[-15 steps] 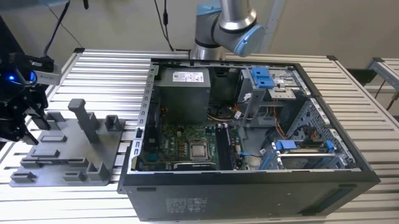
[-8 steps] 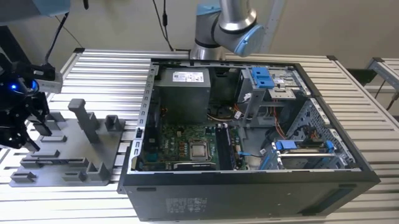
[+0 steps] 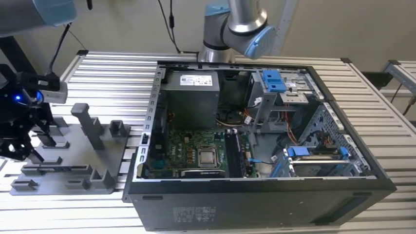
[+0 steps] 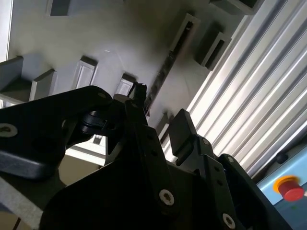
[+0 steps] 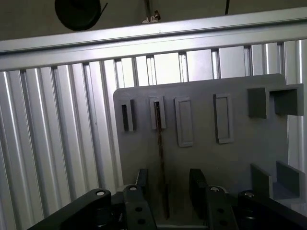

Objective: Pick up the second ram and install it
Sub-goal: 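Pick up the second ram and move it above second insertion slot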

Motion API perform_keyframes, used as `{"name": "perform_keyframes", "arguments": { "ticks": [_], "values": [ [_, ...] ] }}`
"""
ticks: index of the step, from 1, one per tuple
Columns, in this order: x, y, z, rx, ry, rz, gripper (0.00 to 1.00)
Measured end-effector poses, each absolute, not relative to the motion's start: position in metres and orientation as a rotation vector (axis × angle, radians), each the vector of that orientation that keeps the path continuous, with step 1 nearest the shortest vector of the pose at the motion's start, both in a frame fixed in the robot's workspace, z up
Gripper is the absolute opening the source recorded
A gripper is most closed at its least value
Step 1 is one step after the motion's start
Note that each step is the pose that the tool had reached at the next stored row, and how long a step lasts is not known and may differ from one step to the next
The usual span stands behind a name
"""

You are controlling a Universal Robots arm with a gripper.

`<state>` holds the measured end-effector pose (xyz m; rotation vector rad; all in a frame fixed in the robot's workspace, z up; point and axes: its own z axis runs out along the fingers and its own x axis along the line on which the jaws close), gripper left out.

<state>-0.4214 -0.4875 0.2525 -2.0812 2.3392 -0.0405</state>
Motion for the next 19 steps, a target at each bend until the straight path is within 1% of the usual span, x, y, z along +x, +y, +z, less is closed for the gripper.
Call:
{"name": "perform_keyframes", "arguments": {
  "ticks": [19],
  "values": [
    [-0.424,-0.491,0.222,-2.110,2.311,-0.039,0.48]
  ]
}}
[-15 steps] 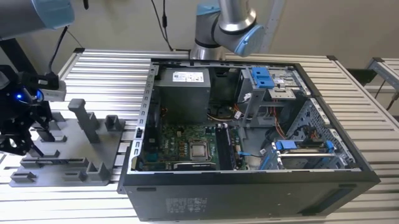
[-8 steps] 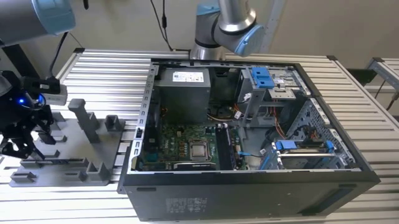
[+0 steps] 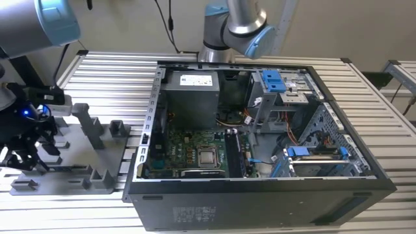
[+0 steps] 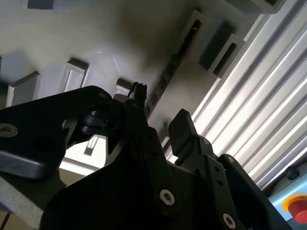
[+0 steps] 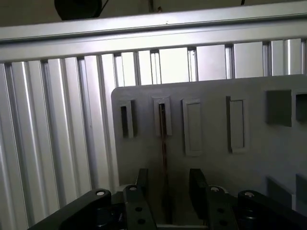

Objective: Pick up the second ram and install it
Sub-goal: 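Pick up the second ram and move it above second insertion slot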

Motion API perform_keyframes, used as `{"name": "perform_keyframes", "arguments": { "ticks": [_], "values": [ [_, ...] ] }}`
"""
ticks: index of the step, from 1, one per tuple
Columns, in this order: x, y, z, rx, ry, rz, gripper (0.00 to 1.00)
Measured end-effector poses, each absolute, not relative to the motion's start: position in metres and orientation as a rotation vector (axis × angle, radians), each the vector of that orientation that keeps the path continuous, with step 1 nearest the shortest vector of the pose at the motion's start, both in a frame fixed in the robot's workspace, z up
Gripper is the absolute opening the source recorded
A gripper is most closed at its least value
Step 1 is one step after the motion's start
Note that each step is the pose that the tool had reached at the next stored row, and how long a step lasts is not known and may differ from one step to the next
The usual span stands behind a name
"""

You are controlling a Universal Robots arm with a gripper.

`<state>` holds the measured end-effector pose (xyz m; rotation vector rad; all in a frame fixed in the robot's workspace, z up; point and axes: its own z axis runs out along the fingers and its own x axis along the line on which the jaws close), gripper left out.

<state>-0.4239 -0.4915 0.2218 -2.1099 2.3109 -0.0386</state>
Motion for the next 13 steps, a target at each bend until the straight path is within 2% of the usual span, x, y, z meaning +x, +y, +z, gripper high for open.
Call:
{"name": "perform_keyframes", "arguments": {
  "ticks": [13],
  "values": [
    [-0.430,-0.492,0.201,-2.156,2.245,-0.056,0.48]
  ]
}}
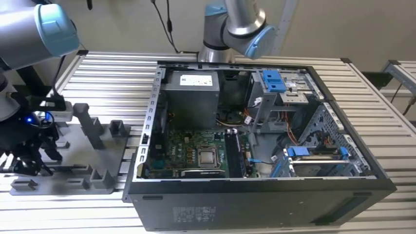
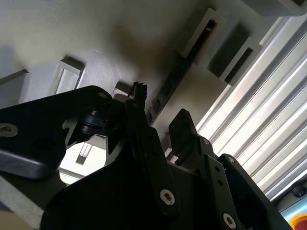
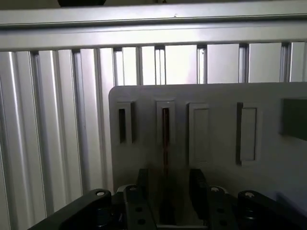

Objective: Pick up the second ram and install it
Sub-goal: 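Pick up the second ram and move it above second insertion slot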

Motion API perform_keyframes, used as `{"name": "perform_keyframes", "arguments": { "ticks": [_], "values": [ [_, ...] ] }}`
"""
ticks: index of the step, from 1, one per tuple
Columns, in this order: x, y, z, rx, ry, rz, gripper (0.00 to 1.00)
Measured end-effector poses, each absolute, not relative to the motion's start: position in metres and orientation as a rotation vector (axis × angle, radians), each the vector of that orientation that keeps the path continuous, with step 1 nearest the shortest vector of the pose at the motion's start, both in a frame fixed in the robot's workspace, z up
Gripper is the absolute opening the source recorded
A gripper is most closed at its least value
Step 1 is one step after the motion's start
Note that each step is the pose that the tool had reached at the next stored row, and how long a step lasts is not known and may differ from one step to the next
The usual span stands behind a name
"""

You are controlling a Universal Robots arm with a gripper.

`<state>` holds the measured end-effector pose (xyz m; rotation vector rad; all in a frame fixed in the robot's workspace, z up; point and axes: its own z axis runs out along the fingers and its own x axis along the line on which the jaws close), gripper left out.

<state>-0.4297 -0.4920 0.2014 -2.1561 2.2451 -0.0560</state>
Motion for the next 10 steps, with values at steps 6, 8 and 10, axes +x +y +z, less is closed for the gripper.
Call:
{"name": "perform_keyframes", "arguments": {
  "ticks": [6,8,10],
  "values": [
    [-0.4298,-0.4922,0.1958,-2.177,2.225,-0.056,0.48],
    [-0.4298,-0.4922,0.1958,-2.178,2.224,-0.055,0.48],
    [-0.4297,-0.4922,0.1957,-2.178,2.224,-0.056,0.48]
  ]
}}
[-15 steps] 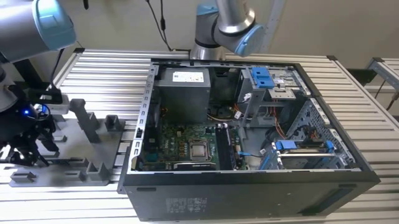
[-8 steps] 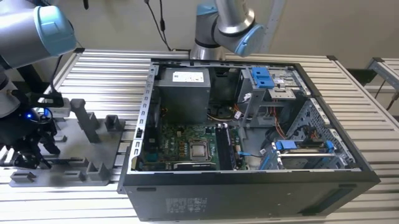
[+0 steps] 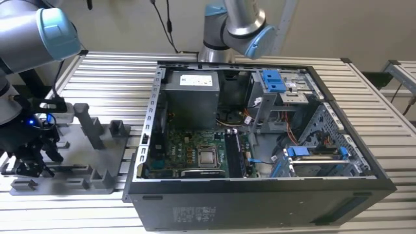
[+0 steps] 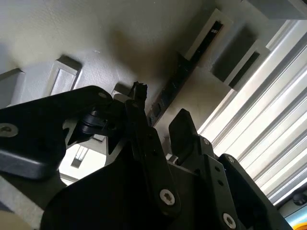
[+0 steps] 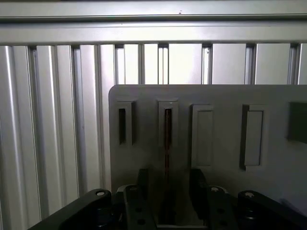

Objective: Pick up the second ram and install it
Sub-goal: 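Pick up the second ram and move it above second insertion slot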

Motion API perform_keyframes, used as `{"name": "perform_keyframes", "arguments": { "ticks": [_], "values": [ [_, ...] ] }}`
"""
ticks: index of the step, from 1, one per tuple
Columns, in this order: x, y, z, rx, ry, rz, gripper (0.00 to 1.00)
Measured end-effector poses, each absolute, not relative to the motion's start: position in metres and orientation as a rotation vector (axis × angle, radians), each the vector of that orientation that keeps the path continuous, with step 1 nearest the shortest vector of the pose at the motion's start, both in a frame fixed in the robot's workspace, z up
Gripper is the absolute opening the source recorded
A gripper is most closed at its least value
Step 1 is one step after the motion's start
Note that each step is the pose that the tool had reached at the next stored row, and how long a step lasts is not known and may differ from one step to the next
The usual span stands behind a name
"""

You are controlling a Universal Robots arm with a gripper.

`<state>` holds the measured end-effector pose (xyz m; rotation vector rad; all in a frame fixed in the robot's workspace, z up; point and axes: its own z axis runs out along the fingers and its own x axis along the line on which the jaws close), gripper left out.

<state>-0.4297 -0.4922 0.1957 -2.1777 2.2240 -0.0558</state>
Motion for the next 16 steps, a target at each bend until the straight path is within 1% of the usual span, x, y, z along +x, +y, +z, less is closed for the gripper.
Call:
{"name": "perform_keyframes", "arguments": {
  "ticks": [2,3,5,6,8,9,10,16],
  "values": [
    [-0.4297,-0.4922,0.1957,-2.178,2.224,-0.056,0.48],
    [-0.4297,-0.4922,0.1956,-2.178,2.224,-0.056,0.45],
    [-0.4297,-0.4922,0.1957,-2.178,2.224,-0.056,0.33],
    [-0.4297,-0.4922,0.1956,-2.178,2.224,-0.056,0.33],
    [-0.4297,-0.4922,0.1957,-2.178,2.224,-0.057,0.21],
    [-0.4297,-0.4922,0.1957,-2.178,2.224,-0.057,0.21],
    [-0.4297,-0.4922,0.1957,-2.178,2.224,-0.057,0.15],
    [-0.4297,-0.4922,0.1957,-2.178,2.225,-0.057,0.14]
  ]
}}
